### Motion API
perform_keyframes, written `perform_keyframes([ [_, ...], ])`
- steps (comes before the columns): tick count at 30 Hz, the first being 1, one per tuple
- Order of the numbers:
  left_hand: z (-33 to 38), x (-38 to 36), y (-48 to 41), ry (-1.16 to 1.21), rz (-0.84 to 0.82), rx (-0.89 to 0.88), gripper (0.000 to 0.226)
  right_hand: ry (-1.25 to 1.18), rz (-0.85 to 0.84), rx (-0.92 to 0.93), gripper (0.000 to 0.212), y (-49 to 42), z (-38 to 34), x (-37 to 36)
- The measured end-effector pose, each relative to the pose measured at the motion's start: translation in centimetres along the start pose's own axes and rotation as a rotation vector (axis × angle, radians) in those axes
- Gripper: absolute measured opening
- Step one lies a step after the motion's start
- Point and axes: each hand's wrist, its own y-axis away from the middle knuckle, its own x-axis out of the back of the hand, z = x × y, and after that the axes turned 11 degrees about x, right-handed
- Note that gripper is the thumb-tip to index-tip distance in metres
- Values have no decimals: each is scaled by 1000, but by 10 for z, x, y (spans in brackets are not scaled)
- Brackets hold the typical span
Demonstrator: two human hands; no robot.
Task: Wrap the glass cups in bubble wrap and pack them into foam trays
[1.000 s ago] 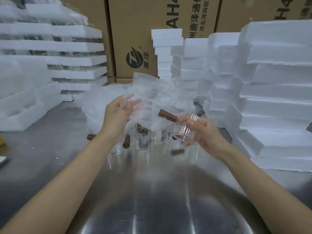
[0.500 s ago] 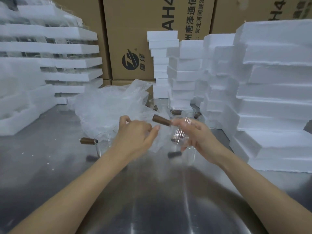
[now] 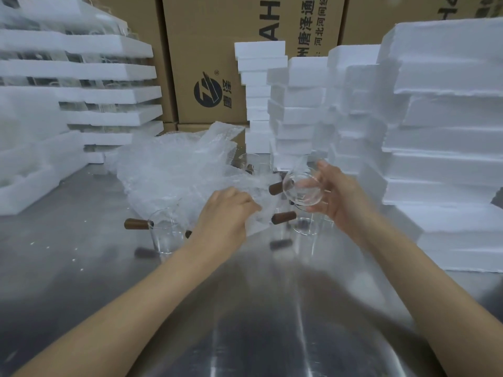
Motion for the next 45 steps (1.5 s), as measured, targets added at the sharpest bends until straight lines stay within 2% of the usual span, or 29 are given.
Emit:
perform_keyframes([
  [1, 2, 1, 2, 54, 10, 30, 34, 17, -11, -9, 27, 0, 0, 1],
  [3, 4, 3, 4, 121, 3, 125, 49, 35, -42, -42, 35, -1, 2, 2],
  [5, 2, 2, 4, 27, 4, 152, 56, 9, -60, -79, 38, -2, 3, 3],
  [7, 0, 2, 3, 9, 38, 158, 37, -41, -67, -85, 27, -3, 2, 5],
  [9, 1, 2, 2, 137, 156, 177, 19, -167, -59, -84, 22, -3, -2, 6],
  [10, 2, 3, 2, 214, 215, 216, 13, -250, -53, -74, 28, -4, -3, 8],
  [12, 5, 8, 2, 432, 278, 299, 8, -355, -40, -54, 52, -3, -5, 10],
  [14, 8, 13, 2, 688, 238, 376, 17, -400, -31, -29, 68, -2, -6, 10],
  [16, 9, 15, 3, 841, 176, 422, 28, -441, -29, -12, 75, -2, -7, 9],
  [18, 10, 15, 4, 876, 151, 406, 34, -440, -28, 13, 68, -2, -6, 10],
  [21, 16, 20, 5, 835, 76, 288, 35, -324, -122, 89, 34, -1, -4, 6],
  [22, 18, 20, 7, 842, 47, 265, 37, -275, -149, 126, 28, 0, -4, 3],
  [24, 23, 23, 7, 971, -5, 301, 42, -195, -168, 152, 27, 3, -4, -3],
  [26, 22, 23, 5, 1089, -17, 365, 36, -59, -211, 183, 28, 9, -4, -7],
  [29, 19, 24, 2, 989, 44, 399, 7, 215, -303, 251, 22, 18, -5, -14],
  [32, 19, 22, 6, 773, 176, 271, 22, 402, -414, 313, 15, 26, -6, -23],
  [36, 26, 26, 13, 747, 304, 164, 30, 569, -390, 380, 13, 32, 0, -33],
  [38, 32, 28, 15, 631, 362, 33, 30, 607, -346, 410, 10, 34, 3, -38],
  [40, 37, 27, 17, 479, 410, -183, 29, 674, -299, 465, 6, 35, 6, -41],
  [41, 38, 24, 17, 416, 429, -289, 27, 705, -265, 485, 16, 35, 7, -42],
  [43, 40, 19, 16, 322, 479, -415, 20, 614, -172, 421, 41, 33, 10, -42],
  [44, 40, 17, 16, 294, 511, -408, 20, 487, -117, 369, 45, 32, 10, -42],
  [45, 39, 16, 15, 288, 539, -359, 24, 344, -67, 317, 39, 30, 9, -44],
])
